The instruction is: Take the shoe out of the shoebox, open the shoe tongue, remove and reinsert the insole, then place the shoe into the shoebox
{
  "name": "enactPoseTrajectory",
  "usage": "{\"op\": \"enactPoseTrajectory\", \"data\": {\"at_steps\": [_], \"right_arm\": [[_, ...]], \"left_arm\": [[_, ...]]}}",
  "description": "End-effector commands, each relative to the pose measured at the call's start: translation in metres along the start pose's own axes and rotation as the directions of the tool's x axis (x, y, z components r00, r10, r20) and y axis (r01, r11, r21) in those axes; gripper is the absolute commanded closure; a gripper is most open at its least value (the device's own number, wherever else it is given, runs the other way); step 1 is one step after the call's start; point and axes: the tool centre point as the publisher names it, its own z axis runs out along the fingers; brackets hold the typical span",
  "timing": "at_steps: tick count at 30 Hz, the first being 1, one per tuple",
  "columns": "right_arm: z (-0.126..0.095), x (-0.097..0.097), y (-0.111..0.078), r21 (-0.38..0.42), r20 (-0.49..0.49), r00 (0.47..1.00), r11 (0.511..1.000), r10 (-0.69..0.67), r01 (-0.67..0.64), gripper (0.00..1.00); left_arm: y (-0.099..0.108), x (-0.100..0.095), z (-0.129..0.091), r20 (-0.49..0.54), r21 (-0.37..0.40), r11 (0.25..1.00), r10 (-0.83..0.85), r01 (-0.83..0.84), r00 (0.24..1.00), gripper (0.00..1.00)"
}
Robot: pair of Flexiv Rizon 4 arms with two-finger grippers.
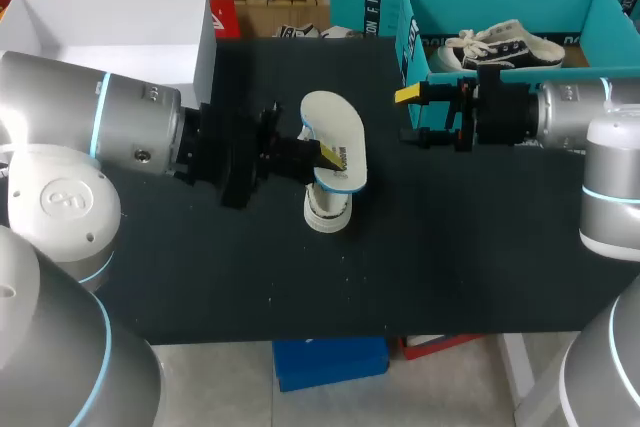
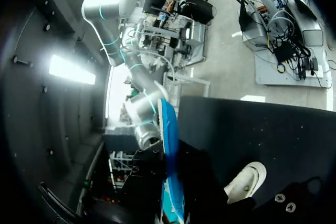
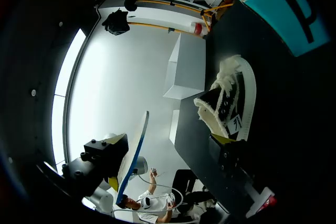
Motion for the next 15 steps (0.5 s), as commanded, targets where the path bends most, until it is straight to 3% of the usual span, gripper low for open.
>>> {"op": "enactPoseTrajectory", "data": {"at_steps": [1,7,15], "right_arm": [[0.002,0.000,-0.001,-0.003,0.003,1.000,1.000,0.001,-0.001,0.00],[0.002,0.000,-0.001,-0.003,0.003,1.000,1.000,0.001,-0.001,0.00],[0.002,0.000,-0.001,-0.003,0.003,1.000,1.000,0.001,-0.001,0.00]], "left_arm": [[-0.059,0.032,0.001,0.048,-0.111,0.989,0.103,-0.097,0.994,1.00],[-0.081,0.080,-0.003,0.129,-0.153,0.976,0.173,-0.153,0.976,1.00],[-0.075,0.125,-0.003,0.195,-0.178,0.949,0.294,-0.261,0.936,1.00]]}}
